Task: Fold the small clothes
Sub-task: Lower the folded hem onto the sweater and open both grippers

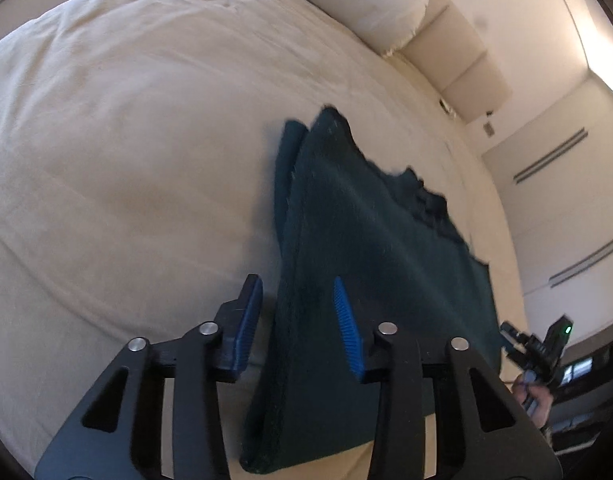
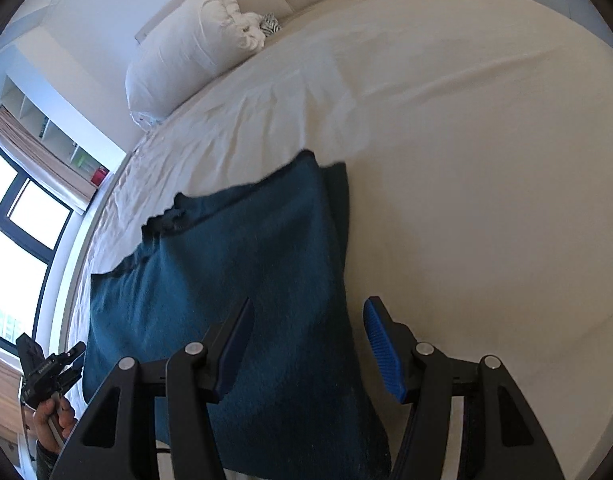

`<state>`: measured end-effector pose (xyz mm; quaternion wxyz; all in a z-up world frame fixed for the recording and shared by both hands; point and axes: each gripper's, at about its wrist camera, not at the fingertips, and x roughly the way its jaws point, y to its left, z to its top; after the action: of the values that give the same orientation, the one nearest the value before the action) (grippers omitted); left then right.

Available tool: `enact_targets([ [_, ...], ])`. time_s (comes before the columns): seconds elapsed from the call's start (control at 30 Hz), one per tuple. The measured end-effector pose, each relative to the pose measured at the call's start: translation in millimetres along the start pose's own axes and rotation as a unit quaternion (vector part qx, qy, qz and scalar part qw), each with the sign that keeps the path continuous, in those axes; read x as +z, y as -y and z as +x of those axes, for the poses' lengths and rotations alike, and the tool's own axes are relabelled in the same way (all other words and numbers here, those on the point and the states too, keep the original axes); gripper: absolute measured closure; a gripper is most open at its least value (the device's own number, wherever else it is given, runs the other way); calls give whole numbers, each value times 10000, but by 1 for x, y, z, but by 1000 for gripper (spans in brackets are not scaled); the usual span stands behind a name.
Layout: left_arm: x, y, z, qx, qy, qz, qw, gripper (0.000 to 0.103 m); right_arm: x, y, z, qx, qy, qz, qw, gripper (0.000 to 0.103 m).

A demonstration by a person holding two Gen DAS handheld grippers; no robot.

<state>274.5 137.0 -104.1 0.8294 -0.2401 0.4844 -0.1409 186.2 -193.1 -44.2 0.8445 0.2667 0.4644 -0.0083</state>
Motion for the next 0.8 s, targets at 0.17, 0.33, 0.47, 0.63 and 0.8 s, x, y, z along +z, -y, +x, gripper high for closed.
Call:
enact_targets([
  [0.17,-14,6,-4,308,-66,258,9992,66,-11,-7,-5,-65,-22,-185,9998,44],
  [0.33,-18,12,-6,471,-65,331,9983,61,-21,-9,-14,-80,-49,-377,9992,45],
  [0.47,-27,21,-4,737,-28,568,9957,60,-23,-11,-11,-148,-89,-431,9989,59],
  [0.63,-39,24,2,795,-126,703,9943,90,-21,-2,-4,-220,-124,-281,9993,88],
  [0.8,-47,28,-3,972,-92,895,9912,93,-24,1,-7,-259,13,-216,9994,94],
])
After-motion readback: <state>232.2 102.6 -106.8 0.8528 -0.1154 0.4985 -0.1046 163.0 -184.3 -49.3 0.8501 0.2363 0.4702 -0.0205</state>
